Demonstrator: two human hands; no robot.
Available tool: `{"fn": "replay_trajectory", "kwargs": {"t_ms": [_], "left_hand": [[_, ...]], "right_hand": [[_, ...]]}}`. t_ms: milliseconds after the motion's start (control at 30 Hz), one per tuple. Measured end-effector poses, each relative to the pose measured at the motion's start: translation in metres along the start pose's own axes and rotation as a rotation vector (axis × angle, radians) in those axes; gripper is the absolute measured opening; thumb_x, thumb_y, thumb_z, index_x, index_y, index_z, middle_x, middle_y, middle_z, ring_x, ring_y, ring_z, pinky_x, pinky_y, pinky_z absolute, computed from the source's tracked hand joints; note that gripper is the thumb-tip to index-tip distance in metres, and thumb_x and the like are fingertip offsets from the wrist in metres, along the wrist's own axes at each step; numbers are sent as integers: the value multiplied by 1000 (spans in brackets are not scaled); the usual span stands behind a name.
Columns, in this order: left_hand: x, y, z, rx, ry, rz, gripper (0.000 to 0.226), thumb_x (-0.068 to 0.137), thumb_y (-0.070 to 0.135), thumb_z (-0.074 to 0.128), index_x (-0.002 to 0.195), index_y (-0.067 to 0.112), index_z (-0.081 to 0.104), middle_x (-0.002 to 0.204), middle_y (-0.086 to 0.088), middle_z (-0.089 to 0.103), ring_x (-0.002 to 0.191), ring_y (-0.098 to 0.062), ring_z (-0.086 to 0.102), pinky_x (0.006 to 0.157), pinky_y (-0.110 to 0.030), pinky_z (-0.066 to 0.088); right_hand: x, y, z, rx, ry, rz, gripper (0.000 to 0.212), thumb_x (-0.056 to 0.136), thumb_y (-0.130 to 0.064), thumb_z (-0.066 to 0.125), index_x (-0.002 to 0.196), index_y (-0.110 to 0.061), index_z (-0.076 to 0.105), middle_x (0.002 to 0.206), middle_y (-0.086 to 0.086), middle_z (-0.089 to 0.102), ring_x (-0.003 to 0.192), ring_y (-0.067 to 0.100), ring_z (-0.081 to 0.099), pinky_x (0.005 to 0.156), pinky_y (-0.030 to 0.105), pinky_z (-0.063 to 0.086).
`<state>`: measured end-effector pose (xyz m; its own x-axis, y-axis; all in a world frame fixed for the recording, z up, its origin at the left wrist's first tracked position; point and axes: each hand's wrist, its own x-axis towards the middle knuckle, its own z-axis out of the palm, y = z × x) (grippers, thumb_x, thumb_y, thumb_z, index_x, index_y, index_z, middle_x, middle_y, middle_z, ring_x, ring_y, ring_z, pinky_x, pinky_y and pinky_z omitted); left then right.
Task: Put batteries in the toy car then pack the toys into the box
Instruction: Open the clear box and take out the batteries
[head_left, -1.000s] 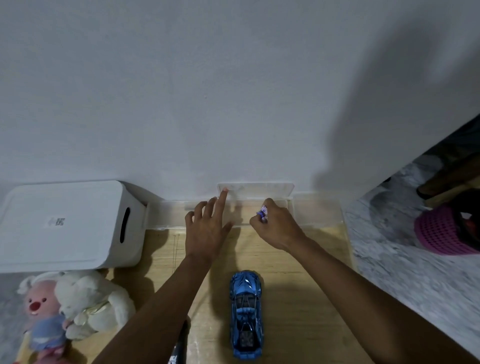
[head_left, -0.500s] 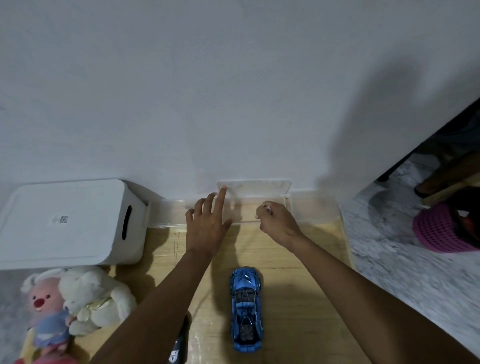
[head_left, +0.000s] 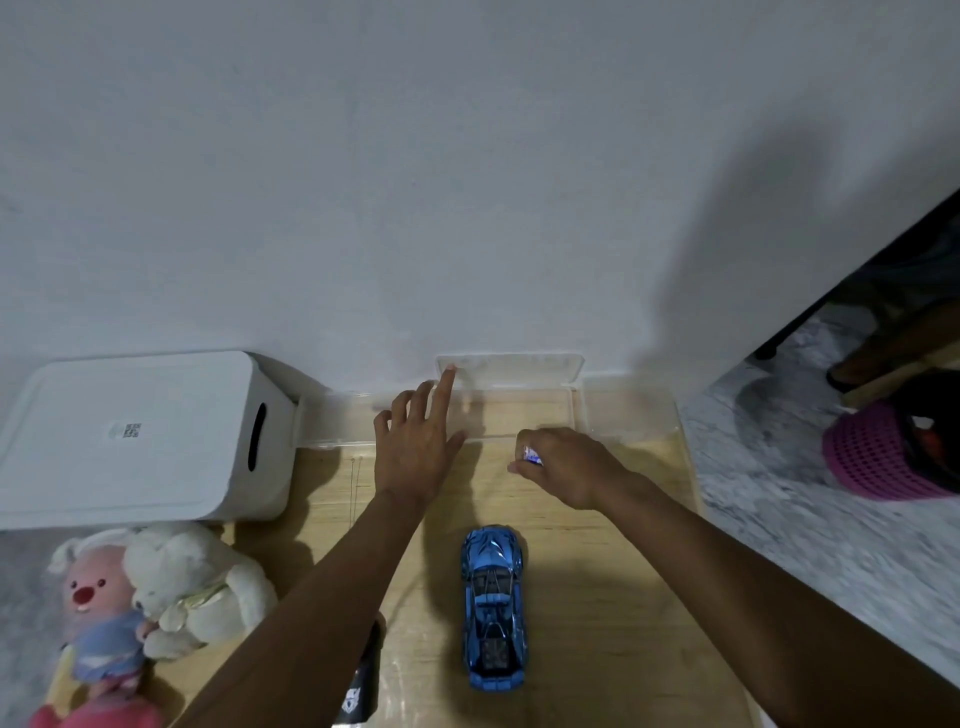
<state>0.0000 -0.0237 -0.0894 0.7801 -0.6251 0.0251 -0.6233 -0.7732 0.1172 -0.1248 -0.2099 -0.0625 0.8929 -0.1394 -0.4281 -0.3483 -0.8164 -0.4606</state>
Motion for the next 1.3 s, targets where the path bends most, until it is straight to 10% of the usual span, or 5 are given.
{"fn": "replay_trajectory", "kwargs": {"t_ms": [1300], "left_hand": [[0, -3, 5, -27, 12, 24, 88, 101, 59, 51, 159, 30, -8, 146, -8, 54, 134, -33, 48, 102, -51, 46]], "right_hand": [[-1, 22, 44, -108, 247, -111, 37, 88, -37, 73, 121, -22, 68, 114, -5, 63, 104, 18, 62, 77, 33, 52]]}}
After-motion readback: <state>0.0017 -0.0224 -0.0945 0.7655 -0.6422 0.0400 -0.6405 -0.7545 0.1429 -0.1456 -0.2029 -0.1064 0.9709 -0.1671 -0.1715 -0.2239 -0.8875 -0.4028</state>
